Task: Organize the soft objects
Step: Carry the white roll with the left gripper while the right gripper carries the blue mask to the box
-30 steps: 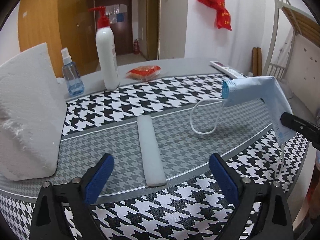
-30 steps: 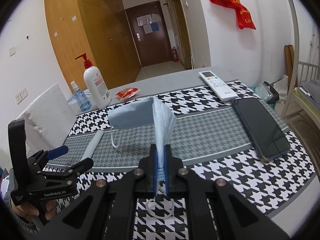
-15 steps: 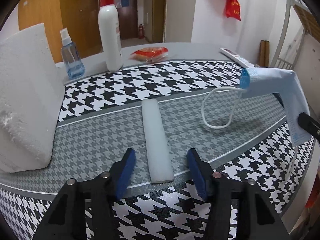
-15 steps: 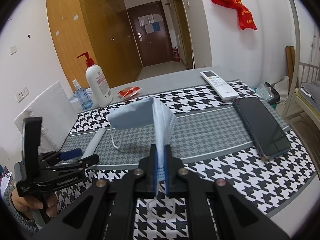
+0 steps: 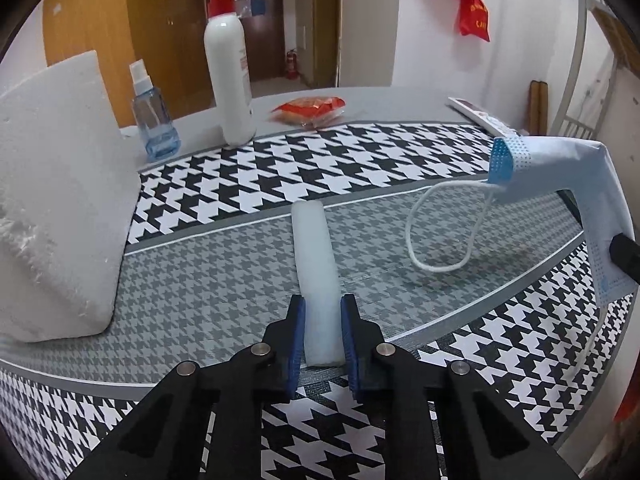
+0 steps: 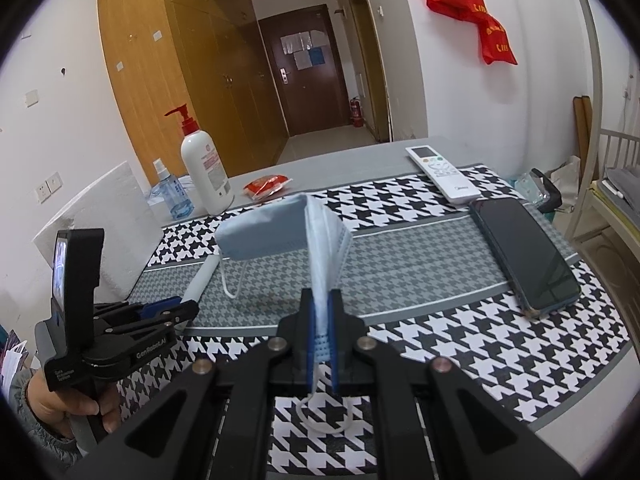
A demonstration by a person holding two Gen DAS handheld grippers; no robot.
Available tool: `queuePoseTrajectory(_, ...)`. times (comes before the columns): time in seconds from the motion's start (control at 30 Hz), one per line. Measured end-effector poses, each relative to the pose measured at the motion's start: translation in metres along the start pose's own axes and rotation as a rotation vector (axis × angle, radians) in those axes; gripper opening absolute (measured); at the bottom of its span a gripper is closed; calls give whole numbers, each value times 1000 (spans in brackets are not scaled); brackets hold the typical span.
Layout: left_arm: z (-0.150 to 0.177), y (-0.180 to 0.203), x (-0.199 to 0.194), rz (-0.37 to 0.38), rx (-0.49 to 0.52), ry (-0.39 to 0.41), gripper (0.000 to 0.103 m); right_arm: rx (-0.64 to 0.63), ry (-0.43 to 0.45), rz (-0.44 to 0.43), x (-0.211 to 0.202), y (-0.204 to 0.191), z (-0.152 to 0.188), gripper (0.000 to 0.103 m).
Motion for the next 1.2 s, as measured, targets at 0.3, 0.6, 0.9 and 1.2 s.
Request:
queuePoseTrajectory(0.3, -2, -3, -14, 9, -1, 53, 16, -4, 7, 4, -3, -4, -1, 8)
queuePoseTrajectory(0.6, -3, -5, -28, 23, -4, 98, 16, -14, 13, 2, -6, -9, -3, 8)
queuePoseTrajectory(0.9, -2, -9, -46, 40, 1, 140, 16, -24, 20, 1, -11, -15, -4, 8)
queuePoseTrajectory(1.2, -3, -18, -71, 29, 3, 184, 16, -42, 34, -2, -18, -27, -6, 8)
Point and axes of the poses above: each gripper's, at about its wrist camera, not at the fingertips, and x roughly the way its jaws point, y to its right, z to its underside, the point moved 9 cm from there along x, roughly the way its jaws point, and after that the axes turned 1 degree about y, right-handed, at the moved point
